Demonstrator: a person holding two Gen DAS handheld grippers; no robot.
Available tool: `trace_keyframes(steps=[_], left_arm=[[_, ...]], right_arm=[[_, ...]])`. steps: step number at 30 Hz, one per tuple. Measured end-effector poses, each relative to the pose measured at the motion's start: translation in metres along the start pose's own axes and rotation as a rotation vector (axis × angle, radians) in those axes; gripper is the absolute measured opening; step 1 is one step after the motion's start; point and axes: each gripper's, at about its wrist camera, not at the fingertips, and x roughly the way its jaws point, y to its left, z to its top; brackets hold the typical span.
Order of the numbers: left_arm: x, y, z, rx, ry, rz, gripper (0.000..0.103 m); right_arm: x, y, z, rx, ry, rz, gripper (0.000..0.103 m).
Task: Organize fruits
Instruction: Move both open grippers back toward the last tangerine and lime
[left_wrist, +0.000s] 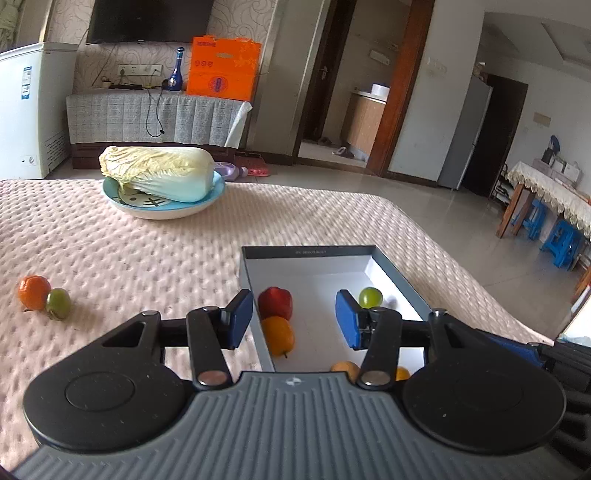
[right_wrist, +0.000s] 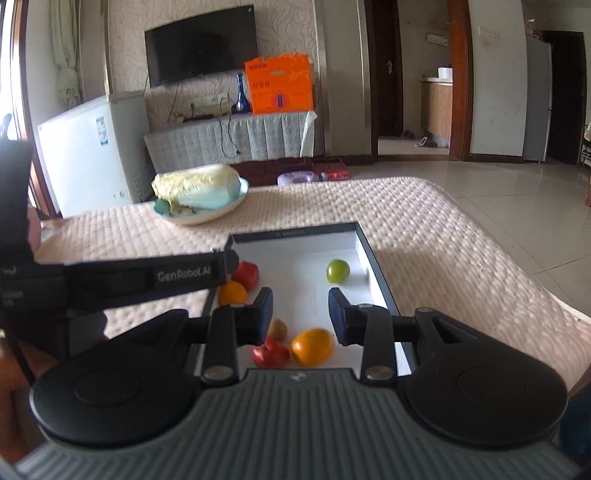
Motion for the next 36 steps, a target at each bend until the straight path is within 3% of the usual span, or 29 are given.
trace_keyframes(steps=[15,36], left_arm=[[-0.027,0.052,0.009,-0.049,-0.044,0.075,0.056],[-0.065,0.164,0.005,-0.132,-0.057,0.220,0.056]], right_arm=[[0.009,0.055,0.006,-0.020,-0.038,0.061,0.036],[0.042,0.152,-0.011,-0.139,0.044,0.188,0.037]])
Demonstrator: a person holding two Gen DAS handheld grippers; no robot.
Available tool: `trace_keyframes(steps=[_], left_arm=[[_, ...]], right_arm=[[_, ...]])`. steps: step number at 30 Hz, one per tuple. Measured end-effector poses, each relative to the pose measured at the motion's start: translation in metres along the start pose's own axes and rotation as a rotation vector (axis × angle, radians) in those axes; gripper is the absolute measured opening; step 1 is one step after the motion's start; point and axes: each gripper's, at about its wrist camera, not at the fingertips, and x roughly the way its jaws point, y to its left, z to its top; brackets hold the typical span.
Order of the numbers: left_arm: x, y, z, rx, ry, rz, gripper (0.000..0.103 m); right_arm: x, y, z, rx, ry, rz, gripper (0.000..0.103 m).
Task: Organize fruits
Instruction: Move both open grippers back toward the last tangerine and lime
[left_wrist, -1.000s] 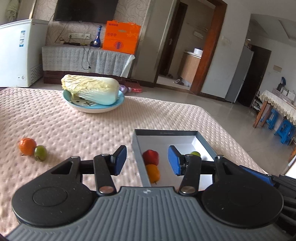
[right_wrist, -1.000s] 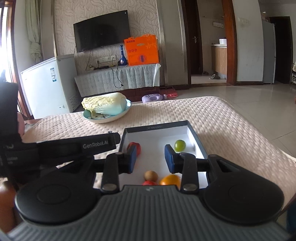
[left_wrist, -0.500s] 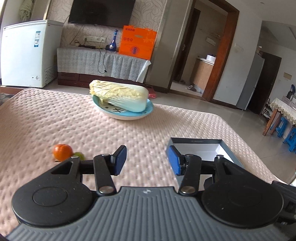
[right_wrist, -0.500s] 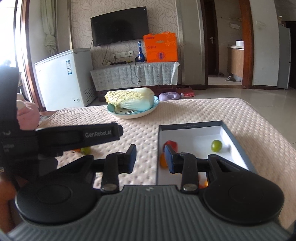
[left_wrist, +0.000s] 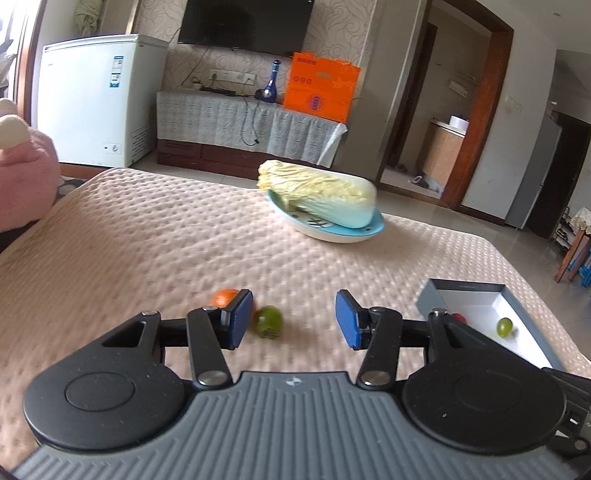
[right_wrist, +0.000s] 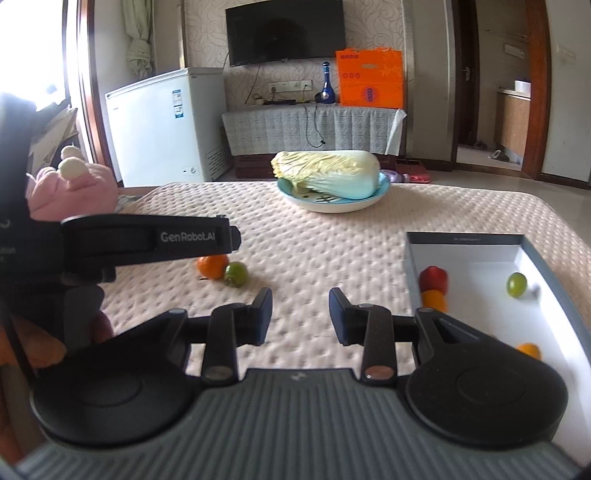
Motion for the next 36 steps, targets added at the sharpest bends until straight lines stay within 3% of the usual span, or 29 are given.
trace_keyframes(steps=[10,14,19,26,36], left_arm=[[0.001,0.051,-0.002,-0.032,0.009,0.085,0.056],[0.011,0.069,-0.006,-0.065,0.048,0.117,0.056],[0.018,0.080,-0.006,-0.127,0.065,0.118,0.056],[0.022,0.082,-0.008,-0.121,0.076,0.116,0.056],[0.027,0.086,-0.010,-0.121,0.087,0.110,0.056]], right_arm=[[0.029,0.034,-0.001,-0.048,0.031,0.032,0.037],[0.041,0.039,0.001,-0.076,0.030,0.024,0.037],[0.061,0.038,0.001,-0.074,0.050,0.041,0.037],[0.085,0.043,0.002,-0.061,0.066,0.097,0.037],[0.124,0.048,0.002,-0.081,0.100,0.082,0.037]])
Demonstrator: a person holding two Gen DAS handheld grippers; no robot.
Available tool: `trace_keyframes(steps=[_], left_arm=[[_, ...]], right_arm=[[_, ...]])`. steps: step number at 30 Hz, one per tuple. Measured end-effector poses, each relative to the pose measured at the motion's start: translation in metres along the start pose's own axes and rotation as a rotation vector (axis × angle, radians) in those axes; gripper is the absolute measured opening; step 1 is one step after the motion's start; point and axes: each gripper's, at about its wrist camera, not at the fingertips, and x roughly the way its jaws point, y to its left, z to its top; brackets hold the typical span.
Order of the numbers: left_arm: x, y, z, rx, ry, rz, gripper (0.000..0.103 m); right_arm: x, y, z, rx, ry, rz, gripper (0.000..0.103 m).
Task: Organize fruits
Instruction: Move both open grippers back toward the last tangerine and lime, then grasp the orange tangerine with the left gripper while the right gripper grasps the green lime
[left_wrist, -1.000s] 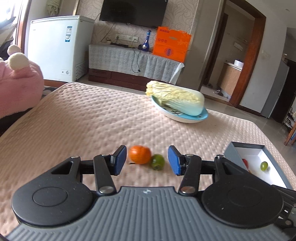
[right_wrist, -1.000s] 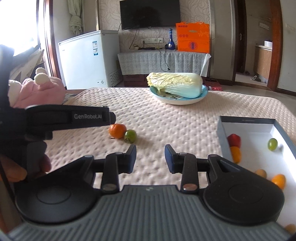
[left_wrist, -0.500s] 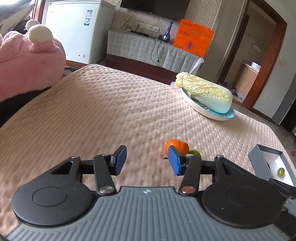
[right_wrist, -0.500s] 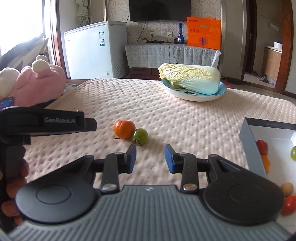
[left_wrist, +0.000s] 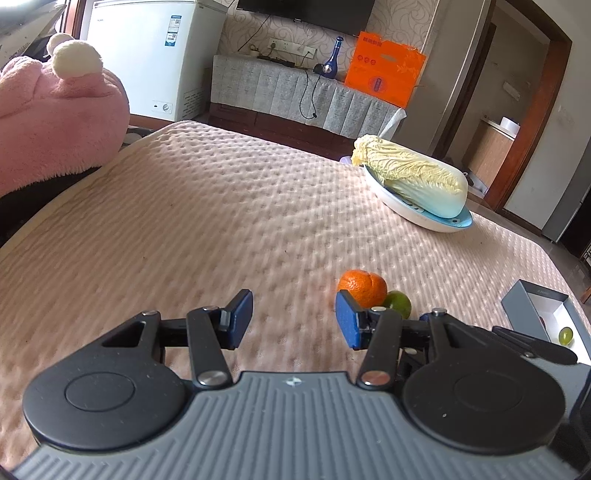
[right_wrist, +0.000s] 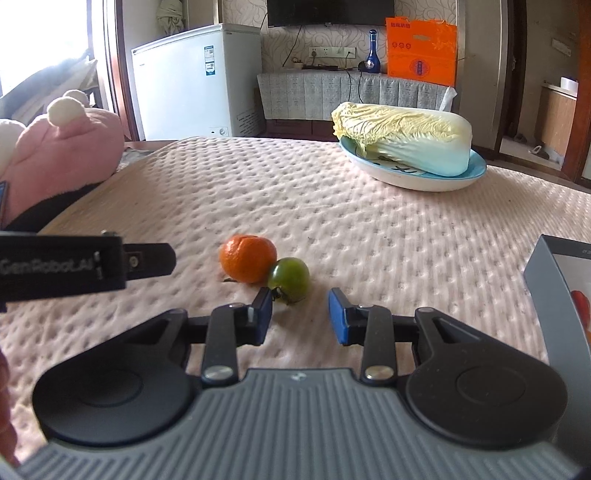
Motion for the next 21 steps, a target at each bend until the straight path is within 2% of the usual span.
trace_keyframes(steps=[16,18,19,21], left_arm=[[0.003,-0.006,-0.003,0.033,-0.004,-0.015,0.056],[0.003,-0.007,-0.003,0.035,-0.001,-0.016,0.056],[0.004,-0.007,-0.003,0.039,-0.001,-0.015,0.056],[0.005,-0.009,-0.003,0.052,-0.002,-0.017,0.056]], right_arm=[[0.013,0.001,0.007,0.000,0.001,0.026,0.037],[0.014,0.001,0.008,-0.006,-0.001,0.027,0.036],[0.013,0.001,0.008,-0.009,-0.002,0.031,0.032],[0.010,0.000,0.008,-0.010,0.006,0.037,0.032]])
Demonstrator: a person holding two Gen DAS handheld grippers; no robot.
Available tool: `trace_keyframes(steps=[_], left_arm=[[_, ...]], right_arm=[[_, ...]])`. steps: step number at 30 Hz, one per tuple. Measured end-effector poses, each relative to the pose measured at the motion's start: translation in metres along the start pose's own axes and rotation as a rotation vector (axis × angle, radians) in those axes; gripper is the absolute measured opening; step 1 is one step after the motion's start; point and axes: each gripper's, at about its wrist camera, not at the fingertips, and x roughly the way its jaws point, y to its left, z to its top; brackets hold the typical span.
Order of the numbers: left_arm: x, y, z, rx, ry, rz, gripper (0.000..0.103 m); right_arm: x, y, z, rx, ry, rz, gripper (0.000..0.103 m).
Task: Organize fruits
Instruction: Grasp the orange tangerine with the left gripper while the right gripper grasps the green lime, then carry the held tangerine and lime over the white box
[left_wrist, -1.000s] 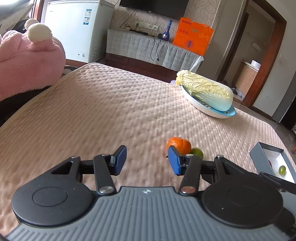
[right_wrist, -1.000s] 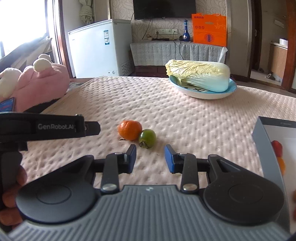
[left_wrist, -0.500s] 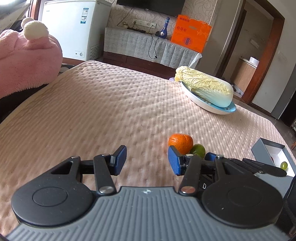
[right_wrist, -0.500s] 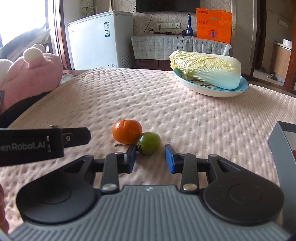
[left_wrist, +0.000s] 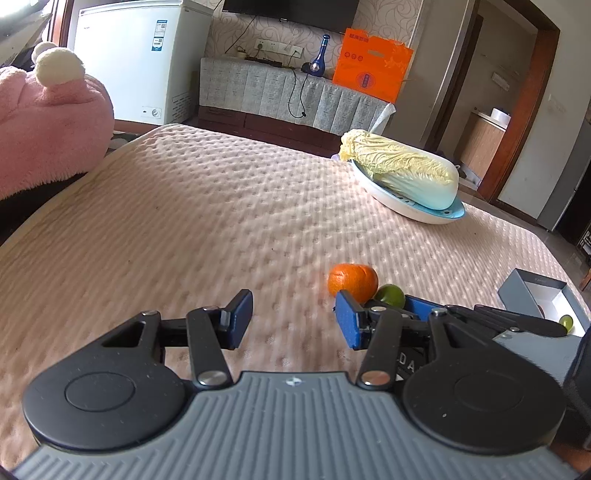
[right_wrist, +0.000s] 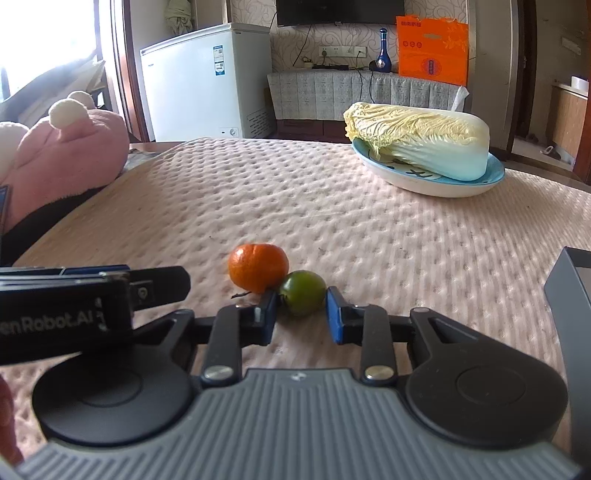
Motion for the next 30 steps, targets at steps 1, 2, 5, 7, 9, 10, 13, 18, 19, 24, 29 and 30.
trace_keyframes(steps=[1,2,5,7,9,10,13,18,19,24,29,30], left_arm=[[0.001,-0.001,0.000,0.006,0.002,-0.002,0.056],[0.003,-0.003,0.000,0.010,0.005,-0.009,0.056],[0.009,-0.011,0.000,0.029,0.015,-0.027,0.056],[0.013,-0.018,0.001,0.043,0.019,-0.049,0.056],[0.016,-0.028,0.001,0.056,0.021,-0.071,0.059],[0.018,-0.034,0.000,0.067,0.018,-0.069,0.064],[0.024,-0.048,0.000,0.101,0.010,-0.060,0.066],[0.042,-0.056,0.001,0.088,0.039,-0.030,0.065],[0.045,-0.056,0.002,0.079,0.044,-0.028,0.065],[0.057,-0.054,0.002,0.062,0.043,0.010,0.058],[0.055,-0.055,0.001,0.053,0.045,0.009,0.043],[0.054,-0.055,0.000,0.055,0.045,0.009,0.043]], right_arm=[[-0.002,0.000,0.000,0.001,0.006,-0.004,0.032],[-0.005,-0.002,-0.001,0.003,0.011,-0.006,0.032],[-0.018,-0.005,-0.005,0.011,0.032,-0.017,0.032],[-0.029,-0.005,-0.010,0.000,0.043,-0.027,0.032],[-0.041,-0.006,-0.015,-0.020,0.043,-0.037,0.032],[-0.046,-0.006,-0.016,-0.027,0.043,-0.036,0.032],[-0.057,-0.008,-0.021,-0.039,0.053,-0.028,0.032],[-0.064,-0.008,-0.029,-0.054,0.073,-0.016,0.031],[-0.065,-0.009,-0.030,-0.055,0.075,-0.016,0.031],[-0.073,-0.015,-0.031,-0.046,0.073,-0.011,0.031],[-0.087,-0.017,-0.029,-0.034,0.049,-0.012,0.031],[-0.090,-0.017,-0.029,-0.030,0.045,-0.013,0.031]])
